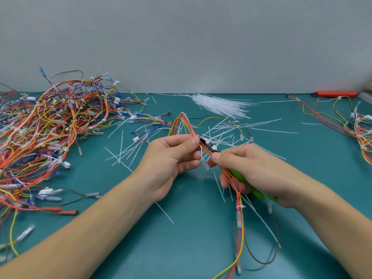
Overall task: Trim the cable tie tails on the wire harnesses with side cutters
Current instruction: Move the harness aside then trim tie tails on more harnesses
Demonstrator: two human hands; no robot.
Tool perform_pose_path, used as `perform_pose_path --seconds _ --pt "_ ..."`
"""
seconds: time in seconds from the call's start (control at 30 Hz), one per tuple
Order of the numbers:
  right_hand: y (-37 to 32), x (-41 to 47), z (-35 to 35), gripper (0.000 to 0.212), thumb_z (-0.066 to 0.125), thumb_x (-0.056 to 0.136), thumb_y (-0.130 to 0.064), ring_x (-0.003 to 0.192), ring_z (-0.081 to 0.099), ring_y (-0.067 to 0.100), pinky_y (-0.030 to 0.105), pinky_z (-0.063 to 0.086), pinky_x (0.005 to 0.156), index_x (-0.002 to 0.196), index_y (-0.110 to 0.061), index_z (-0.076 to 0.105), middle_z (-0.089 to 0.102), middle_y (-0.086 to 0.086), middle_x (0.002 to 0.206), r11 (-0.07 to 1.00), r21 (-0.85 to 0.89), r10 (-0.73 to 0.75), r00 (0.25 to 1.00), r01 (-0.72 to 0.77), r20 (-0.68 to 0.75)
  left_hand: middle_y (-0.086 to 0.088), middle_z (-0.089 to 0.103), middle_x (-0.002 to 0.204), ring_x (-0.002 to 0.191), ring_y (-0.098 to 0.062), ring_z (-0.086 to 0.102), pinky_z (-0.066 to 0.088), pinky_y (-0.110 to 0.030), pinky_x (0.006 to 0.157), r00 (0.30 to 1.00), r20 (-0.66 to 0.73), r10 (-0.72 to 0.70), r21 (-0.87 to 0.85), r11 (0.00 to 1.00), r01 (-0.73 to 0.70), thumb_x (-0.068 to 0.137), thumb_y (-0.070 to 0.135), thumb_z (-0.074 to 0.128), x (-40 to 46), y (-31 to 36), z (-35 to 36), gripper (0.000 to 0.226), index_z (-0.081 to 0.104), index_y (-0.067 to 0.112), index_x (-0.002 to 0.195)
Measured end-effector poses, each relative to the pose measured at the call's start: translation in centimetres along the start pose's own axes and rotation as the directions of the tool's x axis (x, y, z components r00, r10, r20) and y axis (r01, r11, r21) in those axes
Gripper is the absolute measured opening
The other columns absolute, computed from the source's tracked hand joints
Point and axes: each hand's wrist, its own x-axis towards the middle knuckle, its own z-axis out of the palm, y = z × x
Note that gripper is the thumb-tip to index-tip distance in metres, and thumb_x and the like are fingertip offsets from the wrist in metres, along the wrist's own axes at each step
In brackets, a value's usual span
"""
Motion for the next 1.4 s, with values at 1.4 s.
perform_pose_path --seconds 1.4 --pt "0.2 0.0 0.9 0.017 0.071 0.093 -0.026 0.065 0.051 0.015 0.037 0.046 0.062 0.079 -0.018 0.066 0.056 0.003 0.067 0.971 -0.014 -0.24 0.969 0.24 -0.061 -0.003 0.078 0.077 0.044 -0.019 0.057 0.036 -0.022 0.036 0.989 -0.102 0.111 0.542 0.839 -0.039 0.095 0.046 0.069 0.3 1.4 -0.8 0.037 0.073 0.01 0.089"
